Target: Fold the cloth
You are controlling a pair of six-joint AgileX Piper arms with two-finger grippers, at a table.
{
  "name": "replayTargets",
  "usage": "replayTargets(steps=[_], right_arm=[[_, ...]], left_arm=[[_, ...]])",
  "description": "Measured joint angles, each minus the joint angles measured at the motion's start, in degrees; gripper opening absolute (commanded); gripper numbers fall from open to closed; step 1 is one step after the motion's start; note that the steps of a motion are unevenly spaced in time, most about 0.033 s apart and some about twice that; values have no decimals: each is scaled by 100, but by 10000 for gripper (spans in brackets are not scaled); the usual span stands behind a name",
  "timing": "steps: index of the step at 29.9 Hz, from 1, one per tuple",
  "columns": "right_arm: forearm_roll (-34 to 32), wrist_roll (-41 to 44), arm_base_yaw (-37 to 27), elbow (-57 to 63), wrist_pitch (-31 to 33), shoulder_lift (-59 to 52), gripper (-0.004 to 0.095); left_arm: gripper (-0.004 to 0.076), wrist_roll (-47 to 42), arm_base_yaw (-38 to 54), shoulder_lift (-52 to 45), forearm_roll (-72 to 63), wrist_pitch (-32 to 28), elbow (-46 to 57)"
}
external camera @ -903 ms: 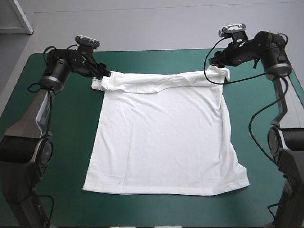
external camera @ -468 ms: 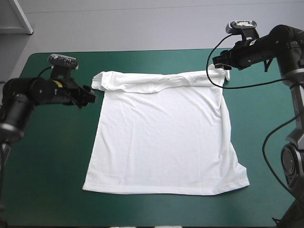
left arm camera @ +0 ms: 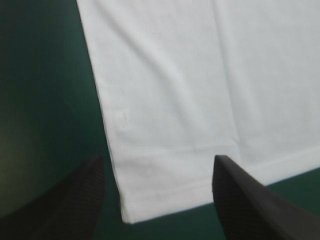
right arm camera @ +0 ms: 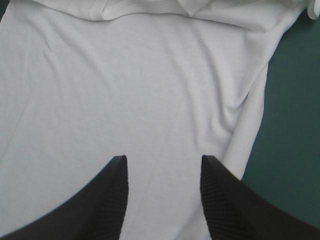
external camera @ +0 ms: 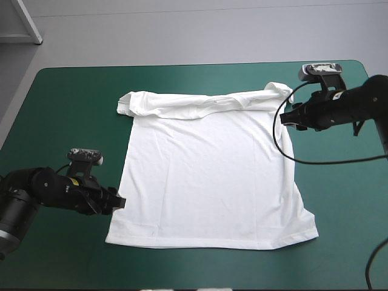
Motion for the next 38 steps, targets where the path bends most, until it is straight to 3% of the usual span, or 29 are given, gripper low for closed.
replayTargets(steps=[13, 20, 26, 29, 32, 38], right_arm=[[-573, 9, 0, 1602, -337, -1282, 425], [-577, 40, 0, 1789, -406, -1321, 425], [-693, 115, 0, 1793, -399, -1321, 422], [-804, 151, 0, 1793, -338, -1339, 418], [-843, 156, 0, 1795, -254, -1341, 418], [-1106, 314, 0, 2360, -55, -1347, 419]], left_arm=[[456, -257, 0, -70, 188, -412, 1436], [456, -205, -65, 256, 178, -747, 1563], [442, -362, -734, 753, 471, -947, 1510], [325, -627, -1023, 983, 862, -849, 1429], [48, -806, -1124, 1115, 1164, -779, 1363], [19, -789, -1139, 1154, 1084, -788, 1345]])
